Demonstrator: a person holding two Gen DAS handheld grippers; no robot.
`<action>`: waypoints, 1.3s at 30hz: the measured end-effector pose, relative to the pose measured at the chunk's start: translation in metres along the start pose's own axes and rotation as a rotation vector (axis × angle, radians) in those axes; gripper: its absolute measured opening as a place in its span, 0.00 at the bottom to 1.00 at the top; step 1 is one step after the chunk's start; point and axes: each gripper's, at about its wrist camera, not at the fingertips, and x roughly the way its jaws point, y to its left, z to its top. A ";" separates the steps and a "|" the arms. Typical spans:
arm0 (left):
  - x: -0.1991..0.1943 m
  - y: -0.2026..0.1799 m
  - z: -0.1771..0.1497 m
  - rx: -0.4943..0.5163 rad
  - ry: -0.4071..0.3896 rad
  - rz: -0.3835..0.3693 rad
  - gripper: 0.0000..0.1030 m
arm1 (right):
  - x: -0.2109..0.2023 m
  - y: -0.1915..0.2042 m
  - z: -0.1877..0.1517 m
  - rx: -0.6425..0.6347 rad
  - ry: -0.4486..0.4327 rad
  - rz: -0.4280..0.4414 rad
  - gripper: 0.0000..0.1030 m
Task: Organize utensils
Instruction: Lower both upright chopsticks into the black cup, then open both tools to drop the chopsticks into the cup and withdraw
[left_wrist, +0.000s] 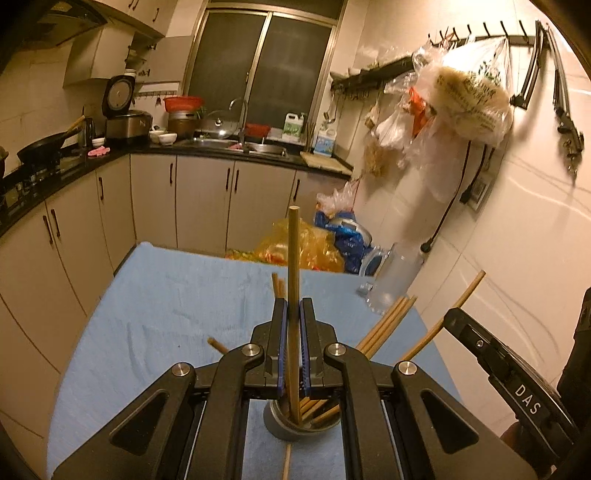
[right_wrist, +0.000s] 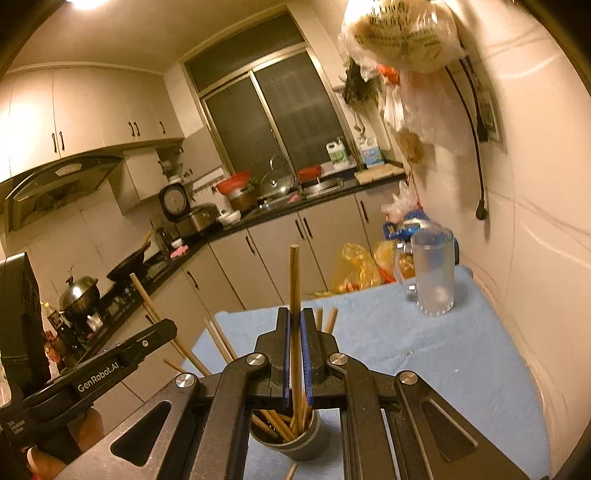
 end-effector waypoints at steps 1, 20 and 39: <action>0.004 0.000 -0.003 0.003 0.007 0.001 0.06 | 0.004 -0.001 -0.003 0.000 0.012 -0.001 0.06; -0.017 0.010 -0.019 0.006 -0.027 0.016 0.25 | -0.006 -0.003 -0.012 0.025 0.034 0.004 0.09; -0.039 0.097 -0.193 -0.042 0.151 0.224 0.41 | -0.012 -0.036 -0.164 0.130 0.253 -0.080 0.20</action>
